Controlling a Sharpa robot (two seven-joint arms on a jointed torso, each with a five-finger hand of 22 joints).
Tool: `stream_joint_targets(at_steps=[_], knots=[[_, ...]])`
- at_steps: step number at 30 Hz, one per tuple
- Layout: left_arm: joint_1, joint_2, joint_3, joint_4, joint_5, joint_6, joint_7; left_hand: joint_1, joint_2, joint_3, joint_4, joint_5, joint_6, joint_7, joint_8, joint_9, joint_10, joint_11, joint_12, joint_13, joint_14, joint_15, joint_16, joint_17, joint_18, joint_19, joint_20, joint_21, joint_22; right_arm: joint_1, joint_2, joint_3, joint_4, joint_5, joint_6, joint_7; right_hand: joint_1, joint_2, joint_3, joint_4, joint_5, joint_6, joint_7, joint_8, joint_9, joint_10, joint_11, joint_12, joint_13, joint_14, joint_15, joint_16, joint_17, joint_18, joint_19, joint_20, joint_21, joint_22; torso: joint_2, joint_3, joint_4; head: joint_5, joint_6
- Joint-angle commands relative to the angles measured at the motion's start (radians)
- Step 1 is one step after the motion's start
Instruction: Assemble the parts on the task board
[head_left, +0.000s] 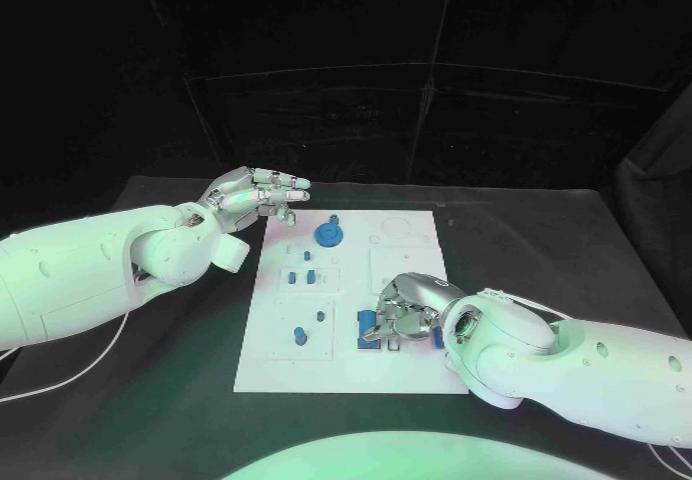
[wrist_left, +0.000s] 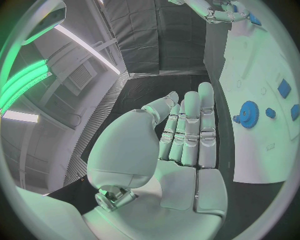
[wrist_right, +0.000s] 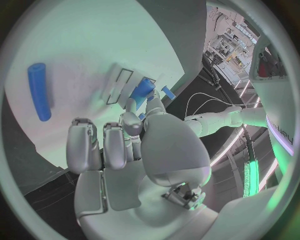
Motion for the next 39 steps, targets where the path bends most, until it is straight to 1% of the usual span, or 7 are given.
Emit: stream_joint_targets(at_steps=[1,6,12,22,27,30,39], knots=[[0.001,0.0,0.001,0.001,0.004,0.012,0.003,0.001,0.011,-0.006,0.002,0.003,-0.003,0.001,0.007,0.001,-0.006,-0.001,0.005,0.001,-0.005,-0.001,-0.004,-0.001,0.013,-0.007,-0.002,-0.006,-0.002,0.001,-0.019,0.0,0.01,0.043,-0.06,0.071,-0.031,-0.005,-0.021,0.007,0.031,-0.006,0.006,-0.009,-0.003,0.002,0.004,-0.002,-0.004,0.051,-0.005,-0.001,-0.003,-0.009,0.0,-0.001,0.001,0.051,0.001,0.0003,0.0001,0.001,0.002],[0.001,-0.002,0.001,0.002,0.003,0.011,0.003,0.001,0.011,-0.006,0.002,0.003,-0.003,0.001,0.007,0.001,-0.006,-0.001,0.005,0.001,-0.005,-0.001,-0.004,-0.001,0.013,-0.007,-0.002,-0.006,-0.002,0.002,-0.087,0.001,0.045,0.211,-0.076,0.213,-0.026,0.012,-0.033,0.007,0.064,-0.05,0.023,-0.054,-0.022,-0.016,0.019,-0.032,-0.023,0.048,0.005,-0.012,-0.016,-0.004,-0.018,0.006,-0.015,0.029,-0.001,-0.0007,0.0,-0.003,0.005],[0.001,-0.003,0.0,0.002,0.003,0.01,0.004,0.001,0.011,-0.006,0.002,0.003,-0.003,0.001,0.007,0.001,-0.006,-0.001,0.005,0.001,-0.005,-0.001,-0.004,-0.001,0.013,-0.007,-0.002,-0.006,-0.002,0.024,-0.209,0.004,0.085,0.313,-0.019,0.283,0.002,0.042,-0.031,-0.012,0.071,-0.061,0.039,-0.111,-0.056,-0.033,0.031,-0.064,-0.044,0.046,0.016,-0.018,-0.023,-0.001,-0.026,0.018,-0.023,0.019,-0.001,-0.0005,-0.0025,-0.014,0.011],[0.001,-0.003,0.0,0.002,0.003,0.007,0.007,0.001,0.011,-0.006,0.002,0.003,-0.003,0.001,0.007,0.001,-0.006,-0.001,0.005,0.001,-0.005,-0.001,-0.004,-0.001,0.013,-0.007,-0.002,-0.006,-0.002,0.033,-0.308,0.004,0.11,0.14,0.092,0.124,-0.009,0.046,-0.054,-0.012,0.083,-0.02,0.037,-0.148,-0.084,-0.035,0.03,-0.085,-0.059,0.046,0.017,-0.022,-0.026,-0.003,-0.018,0.021,-0.018,0.029,0.0,-0.0008,-0.0031,-0.035,0.016],[0.001,-0.003,0.0,0.003,0.003,0.007,0.008,0.001,0.011,-0.006,0.002,0.003,-0.003,0.001,0.007,0.001,-0.006,-0.001,0.005,0.001,-0.005,-0.001,-0.004,-0.001,0.013,-0.007,-0.002,-0.006,-0.002,0.033,-0.303,0.003,0.106,0.021,0.127,0.007,-0.056,0.038,-0.096,0.02,0.113,0.018,0.029,-0.158,-0.089,-0.037,0.025,-0.109,-0.075,0.041,0.013,-0.038,-0.045,0.0,-0.025,0.017,-0.027,0.019,0.001,0.0012,-0.0014,-0.04,0.017],[0.001,-0.004,0.0,0.003,0.003,0.007,0.008,0.001,0.011,-0.006,0.002,0.003,-0.003,0.001,0.007,0.001,-0.006,-0.001,0.005,0.001,-0.005,-0.001,-0.004,-0.001,0.013,-0.007,-0.002,-0.006,-0.002,0.032,-0.294,0.003,0.098,-0.018,0.155,-0.032,-0.065,0.034,-0.107,0.027,0.114,0.028,0.026,-0.157,-0.086,-0.035,0.022,-0.111,-0.076,0.041,0.011,-0.039,-0.046,0.0,-0.025,0.016,-0.028,0.018,0.001,-0.0002,0.0016,-0.044,0.015],[0.001,-0.007,0.0,0.003,0.003,0.008,0.008,0.001,0.011,-0.006,0.002,0.003,-0.003,0.001,0.007,0.001,-0.006,-0.001,0.005,0.001,-0.005,-0.001,-0.004,-0.001,0.013,-0.007,-0.002,-0.006,-0.002,0.031,-0.276,0.002,0.075,-0.088,0.191,-0.065,-0.073,0.03,-0.118,0.036,0.104,0.037,0.023,-0.156,-0.08,-0.034,0.02,-0.112,-0.076,0.042,0.009,-0.04,-0.045,0.0,-0.026,0.014,-0.029,0.017,0.001,0.0002,-0.0008,-0.044,0.015]])
